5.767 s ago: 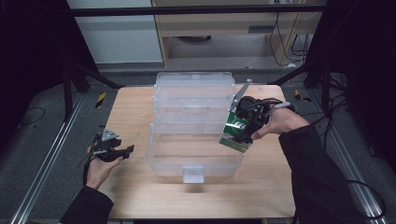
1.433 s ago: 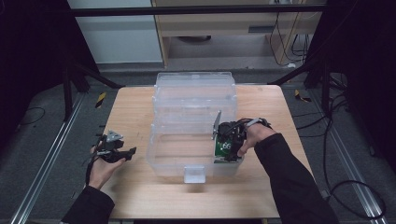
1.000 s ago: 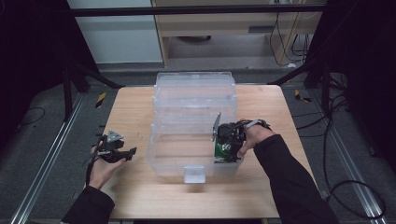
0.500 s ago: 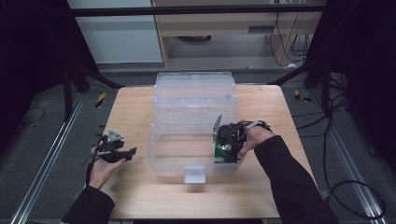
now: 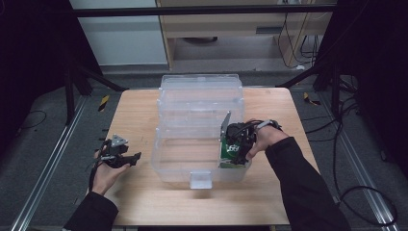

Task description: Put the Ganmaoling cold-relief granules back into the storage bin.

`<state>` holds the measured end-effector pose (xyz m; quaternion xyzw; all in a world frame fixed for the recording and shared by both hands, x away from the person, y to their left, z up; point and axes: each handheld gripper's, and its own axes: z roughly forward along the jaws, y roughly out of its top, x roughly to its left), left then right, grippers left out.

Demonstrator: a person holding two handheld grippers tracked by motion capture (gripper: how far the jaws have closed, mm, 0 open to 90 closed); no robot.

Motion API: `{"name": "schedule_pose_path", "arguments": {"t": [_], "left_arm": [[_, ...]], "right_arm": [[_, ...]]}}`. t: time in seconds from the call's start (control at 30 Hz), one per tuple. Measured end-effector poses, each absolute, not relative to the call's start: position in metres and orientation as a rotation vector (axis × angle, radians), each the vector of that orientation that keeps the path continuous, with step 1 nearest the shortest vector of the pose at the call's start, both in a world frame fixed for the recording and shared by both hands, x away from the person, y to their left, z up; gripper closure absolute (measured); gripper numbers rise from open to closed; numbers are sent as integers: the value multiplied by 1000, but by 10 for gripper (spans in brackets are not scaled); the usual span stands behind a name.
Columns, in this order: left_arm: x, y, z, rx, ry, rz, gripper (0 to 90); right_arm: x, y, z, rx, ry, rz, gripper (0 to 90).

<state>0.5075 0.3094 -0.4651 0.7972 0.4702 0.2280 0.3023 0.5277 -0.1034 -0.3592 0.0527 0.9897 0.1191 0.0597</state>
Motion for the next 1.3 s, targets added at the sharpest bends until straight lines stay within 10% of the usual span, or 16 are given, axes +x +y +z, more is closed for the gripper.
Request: {"name": "schedule_pose_path", "arguments": {"t": [1.3], "left_arm": [[508,309,-466,2124,1242,605,375]], "right_arm": [[525,-102,-347,-37,3001,258,176]]}}
